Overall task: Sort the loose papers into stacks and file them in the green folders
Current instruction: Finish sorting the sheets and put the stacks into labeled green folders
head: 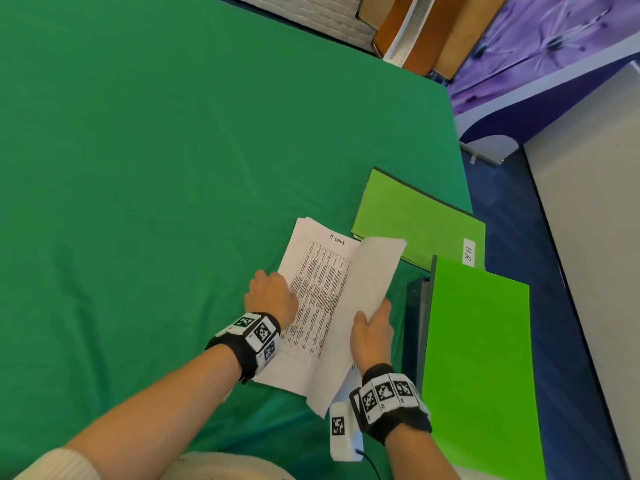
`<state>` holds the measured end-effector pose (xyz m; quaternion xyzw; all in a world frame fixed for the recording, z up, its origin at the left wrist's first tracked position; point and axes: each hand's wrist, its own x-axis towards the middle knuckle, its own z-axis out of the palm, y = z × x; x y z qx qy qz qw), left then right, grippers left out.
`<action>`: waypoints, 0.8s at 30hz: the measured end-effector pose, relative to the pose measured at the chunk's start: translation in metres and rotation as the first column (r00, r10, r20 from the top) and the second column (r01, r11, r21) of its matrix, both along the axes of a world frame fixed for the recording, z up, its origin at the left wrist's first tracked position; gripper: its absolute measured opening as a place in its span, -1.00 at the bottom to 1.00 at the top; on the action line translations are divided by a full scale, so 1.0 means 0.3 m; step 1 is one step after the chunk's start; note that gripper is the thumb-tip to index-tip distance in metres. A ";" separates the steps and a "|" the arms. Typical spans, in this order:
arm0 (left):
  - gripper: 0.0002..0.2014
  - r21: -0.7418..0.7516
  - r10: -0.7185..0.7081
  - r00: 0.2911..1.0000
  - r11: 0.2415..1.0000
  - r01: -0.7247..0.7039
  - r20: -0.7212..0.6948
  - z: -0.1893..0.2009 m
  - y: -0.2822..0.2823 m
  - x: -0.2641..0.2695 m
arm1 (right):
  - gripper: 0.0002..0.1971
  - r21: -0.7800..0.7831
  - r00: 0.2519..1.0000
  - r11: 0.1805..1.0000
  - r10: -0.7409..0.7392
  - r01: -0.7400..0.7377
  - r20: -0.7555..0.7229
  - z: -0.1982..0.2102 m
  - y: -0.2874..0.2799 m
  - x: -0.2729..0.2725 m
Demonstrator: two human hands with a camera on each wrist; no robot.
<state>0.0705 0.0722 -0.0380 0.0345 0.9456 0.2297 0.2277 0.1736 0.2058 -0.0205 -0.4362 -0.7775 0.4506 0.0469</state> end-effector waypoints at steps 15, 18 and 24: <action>-0.66 0.352 -0.296 0.932 0.866 0.355 -0.210 0.038 0.028 0.051 | -0.59 0.106 0.985 0.979 0.170 -0.173 0.036 -0.010 -0.010 -0.024; -0.51 0.502 -0.459 0.883 0.743 0.442 -0.098 0.065 0.066 0.086 | -0.44 0.016 0.998 0.998 0.061 -0.061 -0.008 0.009 -0.007 -0.039; -0.66 0.236 -0.158 0.983 0.956 0.176 -0.095 0.037 0.042 0.047 | -0.68 0.085 0.997 0.995 0.048 -0.053 0.066 0.011 0.048 -0.026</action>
